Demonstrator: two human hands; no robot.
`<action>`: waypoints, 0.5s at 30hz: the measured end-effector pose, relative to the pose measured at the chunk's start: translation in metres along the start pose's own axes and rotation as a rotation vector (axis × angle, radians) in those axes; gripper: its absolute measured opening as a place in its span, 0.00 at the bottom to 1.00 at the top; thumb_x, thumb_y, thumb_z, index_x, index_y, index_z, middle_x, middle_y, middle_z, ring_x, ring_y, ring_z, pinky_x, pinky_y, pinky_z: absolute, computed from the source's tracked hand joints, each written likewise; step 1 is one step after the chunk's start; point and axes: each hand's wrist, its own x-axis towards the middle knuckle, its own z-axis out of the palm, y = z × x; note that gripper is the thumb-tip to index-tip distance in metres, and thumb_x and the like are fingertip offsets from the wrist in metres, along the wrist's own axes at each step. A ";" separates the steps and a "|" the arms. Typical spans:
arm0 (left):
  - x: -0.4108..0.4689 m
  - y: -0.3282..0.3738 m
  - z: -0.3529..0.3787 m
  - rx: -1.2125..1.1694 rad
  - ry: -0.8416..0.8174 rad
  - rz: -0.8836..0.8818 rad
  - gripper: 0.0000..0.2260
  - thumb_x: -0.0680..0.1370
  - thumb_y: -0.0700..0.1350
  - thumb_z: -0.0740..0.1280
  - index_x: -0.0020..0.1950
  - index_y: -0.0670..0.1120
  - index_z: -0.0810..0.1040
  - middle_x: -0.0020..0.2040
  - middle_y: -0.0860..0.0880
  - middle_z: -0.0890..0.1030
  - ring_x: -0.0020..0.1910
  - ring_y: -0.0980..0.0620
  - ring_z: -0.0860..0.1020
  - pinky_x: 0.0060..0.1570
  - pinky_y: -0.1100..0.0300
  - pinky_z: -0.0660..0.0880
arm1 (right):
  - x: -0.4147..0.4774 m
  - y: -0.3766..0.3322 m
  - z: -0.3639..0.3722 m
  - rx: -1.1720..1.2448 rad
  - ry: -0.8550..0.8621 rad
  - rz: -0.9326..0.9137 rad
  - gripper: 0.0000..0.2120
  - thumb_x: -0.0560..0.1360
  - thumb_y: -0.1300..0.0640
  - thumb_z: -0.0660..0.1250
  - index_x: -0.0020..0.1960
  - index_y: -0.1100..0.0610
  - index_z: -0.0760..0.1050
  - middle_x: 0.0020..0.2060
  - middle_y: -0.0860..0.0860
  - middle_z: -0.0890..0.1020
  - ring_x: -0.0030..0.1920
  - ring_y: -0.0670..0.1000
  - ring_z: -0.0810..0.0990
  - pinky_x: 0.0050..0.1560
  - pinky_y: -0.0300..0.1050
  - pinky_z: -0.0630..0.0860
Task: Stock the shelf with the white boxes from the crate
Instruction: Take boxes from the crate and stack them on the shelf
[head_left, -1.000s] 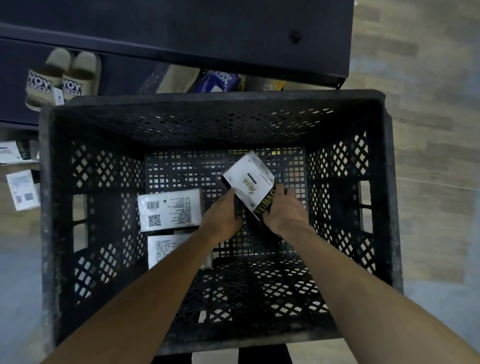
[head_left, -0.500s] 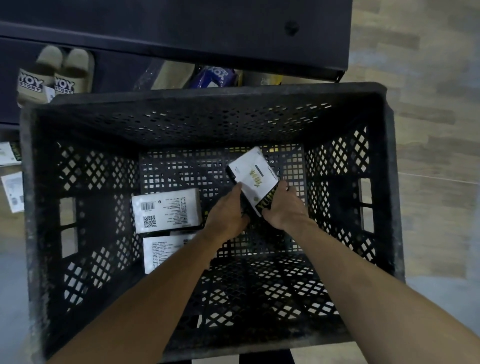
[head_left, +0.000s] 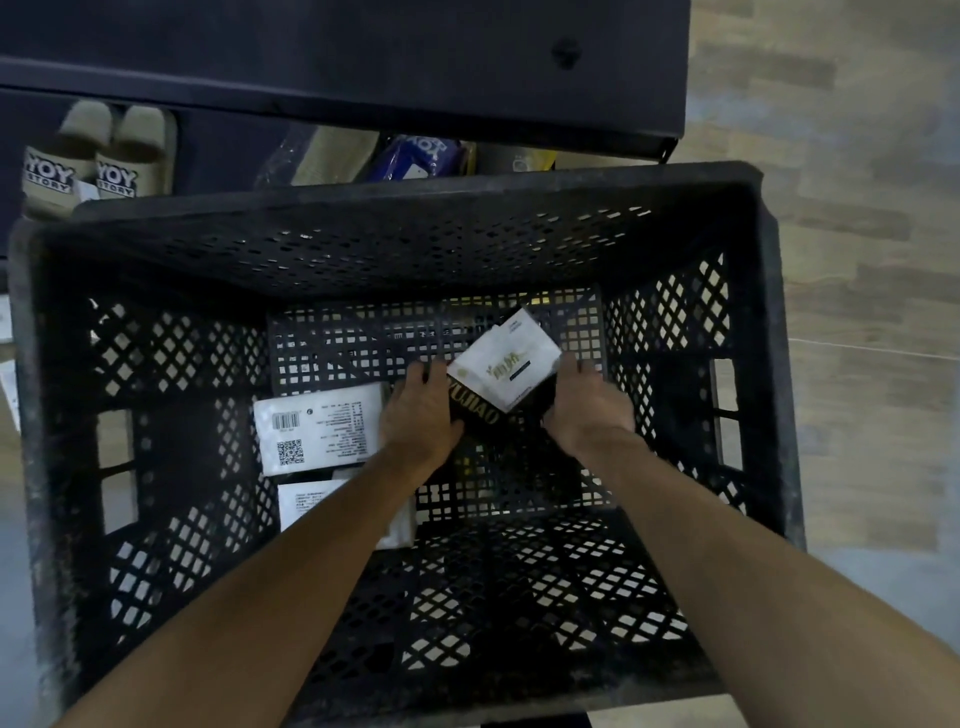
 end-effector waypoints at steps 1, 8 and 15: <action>-0.002 0.000 0.002 -0.016 0.002 -0.023 0.36 0.75 0.48 0.73 0.77 0.48 0.56 0.69 0.43 0.66 0.67 0.40 0.69 0.64 0.47 0.70 | 0.005 0.000 -0.004 -0.014 0.012 -0.012 0.36 0.75 0.59 0.69 0.76 0.56 0.53 0.69 0.57 0.68 0.60 0.59 0.77 0.50 0.52 0.76; -0.005 0.016 0.013 -0.076 -0.056 -0.187 0.42 0.73 0.50 0.75 0.78 0.49 0.50 0.69 0.38 0.68 0.65 0.38 0.73 0.60 0.46 0.73 | 0.032 -0.008 -0.019 -0.140 -0.021 -0.267 0.56 0.71 0.67 0.73 0.80 0.47 0.36 0.76 0.58 0.57 0.72 0.62 0.63 0.65 0.55 0.71; -0.002 0.019 0.015 -0.340 -0.035 -0.229 0.29 0.71 0.47 0.77 0.67 0.51 0.66 0.60 0.43 0.77 0.59 0.42 0.77 0.49 0.51 0.75 | 0.025 -0.018 -0.019 -0.185 0.009 -0.209 0.43 0.78 0.56 0.65 0.81 0.47 0.39 0.58 0.57 0.78 0.50 0.56 0.79 0.43 0.49 0.73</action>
